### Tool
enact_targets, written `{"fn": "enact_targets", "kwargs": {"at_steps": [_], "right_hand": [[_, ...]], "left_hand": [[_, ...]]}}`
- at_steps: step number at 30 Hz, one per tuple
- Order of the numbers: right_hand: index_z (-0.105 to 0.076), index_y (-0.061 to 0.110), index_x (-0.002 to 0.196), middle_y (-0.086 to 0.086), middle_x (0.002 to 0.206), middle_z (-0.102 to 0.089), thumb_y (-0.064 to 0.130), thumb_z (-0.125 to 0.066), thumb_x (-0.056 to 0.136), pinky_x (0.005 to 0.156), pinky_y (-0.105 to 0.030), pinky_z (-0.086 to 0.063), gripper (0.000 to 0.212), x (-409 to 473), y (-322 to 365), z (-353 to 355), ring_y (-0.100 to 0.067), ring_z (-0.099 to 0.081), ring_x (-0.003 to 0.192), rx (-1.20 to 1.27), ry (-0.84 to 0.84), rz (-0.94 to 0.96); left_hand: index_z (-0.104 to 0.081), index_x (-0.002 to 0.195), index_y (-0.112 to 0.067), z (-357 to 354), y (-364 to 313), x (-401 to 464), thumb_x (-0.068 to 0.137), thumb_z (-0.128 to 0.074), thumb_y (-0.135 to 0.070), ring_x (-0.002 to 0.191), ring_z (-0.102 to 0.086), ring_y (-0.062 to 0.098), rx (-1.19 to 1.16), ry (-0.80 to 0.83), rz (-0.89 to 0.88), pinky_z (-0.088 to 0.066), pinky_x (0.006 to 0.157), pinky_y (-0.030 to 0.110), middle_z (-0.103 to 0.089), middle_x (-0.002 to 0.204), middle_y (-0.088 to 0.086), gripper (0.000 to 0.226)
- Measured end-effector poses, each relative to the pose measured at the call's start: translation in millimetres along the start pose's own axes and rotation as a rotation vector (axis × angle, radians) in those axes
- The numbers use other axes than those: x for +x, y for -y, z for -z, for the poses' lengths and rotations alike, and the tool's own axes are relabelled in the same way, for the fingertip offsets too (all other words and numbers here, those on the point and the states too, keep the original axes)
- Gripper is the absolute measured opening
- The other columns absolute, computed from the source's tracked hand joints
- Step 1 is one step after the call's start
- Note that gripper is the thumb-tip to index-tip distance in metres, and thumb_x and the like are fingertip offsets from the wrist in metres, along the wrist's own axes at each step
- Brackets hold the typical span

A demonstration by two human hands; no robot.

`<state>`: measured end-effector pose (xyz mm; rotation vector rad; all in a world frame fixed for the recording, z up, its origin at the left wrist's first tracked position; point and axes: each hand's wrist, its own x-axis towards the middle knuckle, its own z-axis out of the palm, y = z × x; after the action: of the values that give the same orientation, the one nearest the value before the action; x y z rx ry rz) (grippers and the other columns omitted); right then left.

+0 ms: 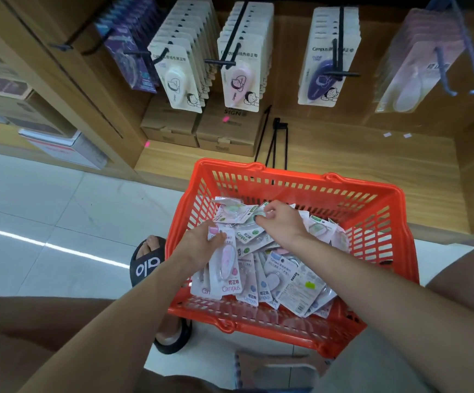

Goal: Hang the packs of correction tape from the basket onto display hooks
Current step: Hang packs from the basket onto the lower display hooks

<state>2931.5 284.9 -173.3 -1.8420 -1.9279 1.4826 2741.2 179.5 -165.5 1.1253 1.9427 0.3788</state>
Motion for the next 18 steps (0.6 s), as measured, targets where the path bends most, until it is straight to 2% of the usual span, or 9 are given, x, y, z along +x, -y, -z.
{"fn": "enact_targets", "kwargs": {"at_steps": [2, 4, 6, 7, 9, 11, 13, 16, 18], "right_hand": [[-0.057, 0.013, 0.142, -0.009, 0.132, -0.060, 0.027, -0.067, 0.097, 0.092, -0.032, -0.046, 0.048, 8, 7, -4, -0.027, -0.060, 0.119, -0.081, 0.035, 0.087], [-0.047, 0.016, 0.153, -0.011, 0.144, -0.050, 0.031, -0.068, 0.096, 0.104, -0.036, -0.046, 0.062, 16, 13, -10, -0.029, -0.053, 0.131, -0.162, 0.070, 0.099], [-0.037, 0.026, 0.160, -0.010, 0.150, -0.040, 0.044, -0.068, 0.094, 0.111, -0.042, -0.042, 0.075, 24, 16, -19, -0.031, -0.043, 0.139, -0.288, 0.110, 0.071], [-0.033, 0.032, 0.161, -0.008, 0.151, -0.039, 0.050, -0.068, 0.092, 0.111, -0.043, -0.041, 0.079, 27, 17, -23, -0.031, -0.038, 0.141, -0.370, 0.126, 0.075], [-0.032, 0.039, 0.160, -0.007, 0.150, -0.043, 0.059, -0.066, 0.089, 0.108, -0.043, -0.039, 0.082, 33, 20, -31, -0.031, -0.032, 0.140, -0.498, 0.161, 0.086], [-0.037, 0.037, 0.158, -0.006, 0.146, -0.047, 0.062, -0.066, 0.088, 0.105, -0.041, -0.039, 0.080, 39, 22, -36, -0.031, -0.034, 0.136, -0.555, 0.177, 0.076], [-0.048, 0.032, 0.152, -0.003, 0.144, -0.051, 0.060, -0.067, 0.089, 0.104, -0.041, -0.041, 0.072, 45, 24, -36, -0.030, -0.038, 0.135, -0.524, 0.142, 0.026], [-0.066, 0.022, 0.129, -0.001, 0.132, -0.065, 0.040, -0.072, 0.093, 0.099, -0.038, -0.051, 0.041, 52, 27, -34, -0.026, -0.058, 0.120, -0.363, 0.021, -0.055], [-0.062, 0.018, 0.126, -0.004, 0.119, -0.071, 0.022, -0.073, 0.093, 0.088, -0.037, -0.056, 0.035, 53, 32, -36, -0.024, -0.066, 0.102, -0.318, -0.010, -0.081]], "left_hand": [[-0.056, 0.111, -0.019, -1, -1, 4, 0.107, -0.055, -0.033, 0.056, -0.050, 0.008, -0.017, -0.029, 0.010, -0.031, 0.042, 0.014, -0.062, 0.079, 0.001, 0.015], [-0.057, 0.122, -0.016, -2, -2, 7, 0.107, -0.054, -0.032, 0.058, -0.050, 0.007, -0.032, -0.058, 0.018, -0.032, 0.043, 0.014, -0.063, 0.086, 0.003, 0.022], [-0.054, 0.133, -0.013, -3, -3, 10, 0.108, -0.053, -0.031, 0.058, -0.048, 0.010, -0.035, -0.065, 0.037, -0.033, 0.043, 0.015, -0.064, 0.094, 0.011, 0.031], [-0.053, 0.136, -0.011, -4, -2, 11, 0.108, -0.053, -0.032, 0.062, -0.053, 0.017, -0.033, -0.061, 0.049, -0.033, 0.046, 0.016, -0.068, 0.104, 0.018, 0.035], [-0.052, 0.139, -0.009, -8, 4, 16, 0.107, -0.053, -0.033, 0.083, -0.065, 0.035, -0.010, -0.051, 0.076, -0.040, 0.059, 0.027, -0.069, 0.116, 0.024, 0.040], [-0.052, 0.137, -0.008, -12, 10, 20, 0.107, -0.053, -0.034, 0.096, -0.068, 0.040, 0.021, -0.032, 0.101, -0.042, 0.067, 0.031, -0.070, 0.113, 0.023, 0.039], [-0.053, 0.131, -0.008, -16, 14, 23, 0.106, -0.054, -0.033, 0.095, -0.068, 0.040, 0.028, -0.019, 0.123, -0.045, 0.068, 0.033, -0.069, 0.113, 0.021, 0.035], [-0.053, 0.126, -0.008, -18, 14, 25, 0.106, -0.053, -0.031, 0.094, -0.068, 0.036, 0.028, -0.029, 0.140, -0.046, 0.068, 0.033, -0.069, 0.114, 0.019, 0.031], [-0.053, 0.126, -0.008, -19, 13, 26, 0.107, -0.053, -0.031, 0.091, -0.067, 0.033, 0.032, -0.031, 0.144, -0.045, 0.068, 0.033, -0.068, 0.114, 0.018, 0.030]]}}
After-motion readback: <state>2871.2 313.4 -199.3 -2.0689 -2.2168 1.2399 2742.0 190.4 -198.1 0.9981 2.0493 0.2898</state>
